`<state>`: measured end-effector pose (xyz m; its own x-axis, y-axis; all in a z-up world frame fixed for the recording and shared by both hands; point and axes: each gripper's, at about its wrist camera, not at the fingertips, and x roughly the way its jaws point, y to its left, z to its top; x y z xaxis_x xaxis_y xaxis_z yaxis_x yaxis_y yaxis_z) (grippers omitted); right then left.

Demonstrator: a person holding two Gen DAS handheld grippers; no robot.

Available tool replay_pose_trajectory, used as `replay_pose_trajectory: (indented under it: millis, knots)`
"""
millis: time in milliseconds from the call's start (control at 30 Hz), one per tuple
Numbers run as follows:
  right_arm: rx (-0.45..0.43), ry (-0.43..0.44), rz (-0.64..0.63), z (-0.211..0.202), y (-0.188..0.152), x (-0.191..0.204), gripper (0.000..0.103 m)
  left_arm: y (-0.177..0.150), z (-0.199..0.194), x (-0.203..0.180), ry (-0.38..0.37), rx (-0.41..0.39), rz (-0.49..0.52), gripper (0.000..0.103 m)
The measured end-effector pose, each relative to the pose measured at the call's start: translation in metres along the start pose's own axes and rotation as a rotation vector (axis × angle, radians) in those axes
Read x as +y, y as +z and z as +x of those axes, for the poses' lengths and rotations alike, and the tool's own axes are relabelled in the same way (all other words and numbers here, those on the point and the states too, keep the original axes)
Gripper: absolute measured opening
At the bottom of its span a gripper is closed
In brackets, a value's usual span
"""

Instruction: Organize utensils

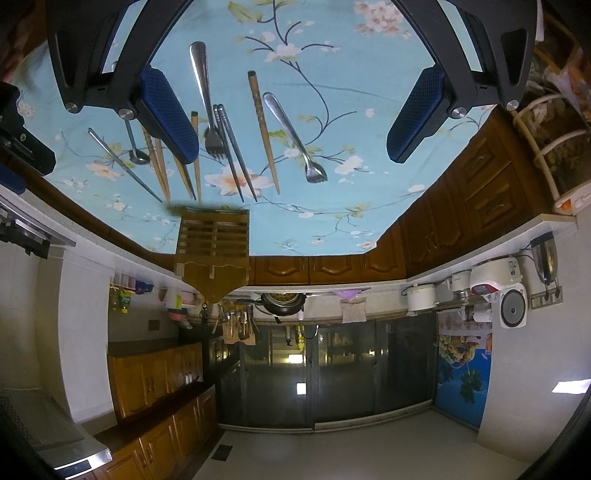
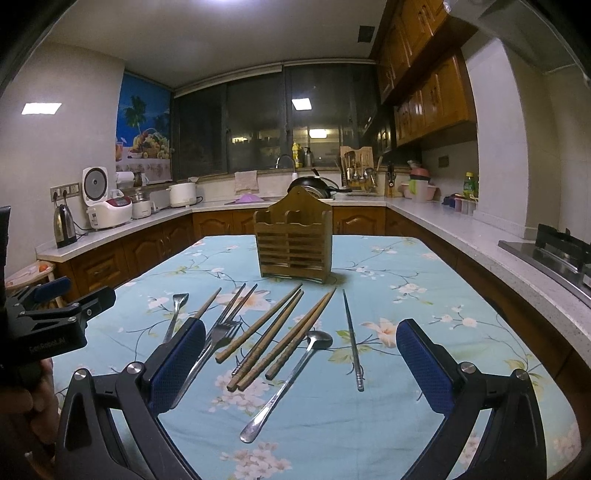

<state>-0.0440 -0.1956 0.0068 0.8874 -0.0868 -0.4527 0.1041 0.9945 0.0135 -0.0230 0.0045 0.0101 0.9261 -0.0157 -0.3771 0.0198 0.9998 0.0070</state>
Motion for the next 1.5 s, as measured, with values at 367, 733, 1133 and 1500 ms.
replay_pose_trajectory:
  millis: [367,733,1133,1500]
  knots:
    - [0.007,-0.001,0.002,0.003,-0.001,0.002,0.103,-0.001,0.005,-0.001,-0.005,0.008,-0.001,0.102]
    - [0.042,0.006,0.030,0.016,0.002,-0.007,0.103,0.000,0.026,0.007,-0.015,0.070,-0.041,0.102]
    - [0.114,0.025,0.071,0.036,0.007,-0.019,0.103,0.015,0.060,0.009,-0.058,0.193,-0.053,0.102]
    - [0.323,0.109,0.218,0.090,0.007,-0.041,0.079,0.038,0.109,0.004,-0.235,0.425,-0.014,0.072]
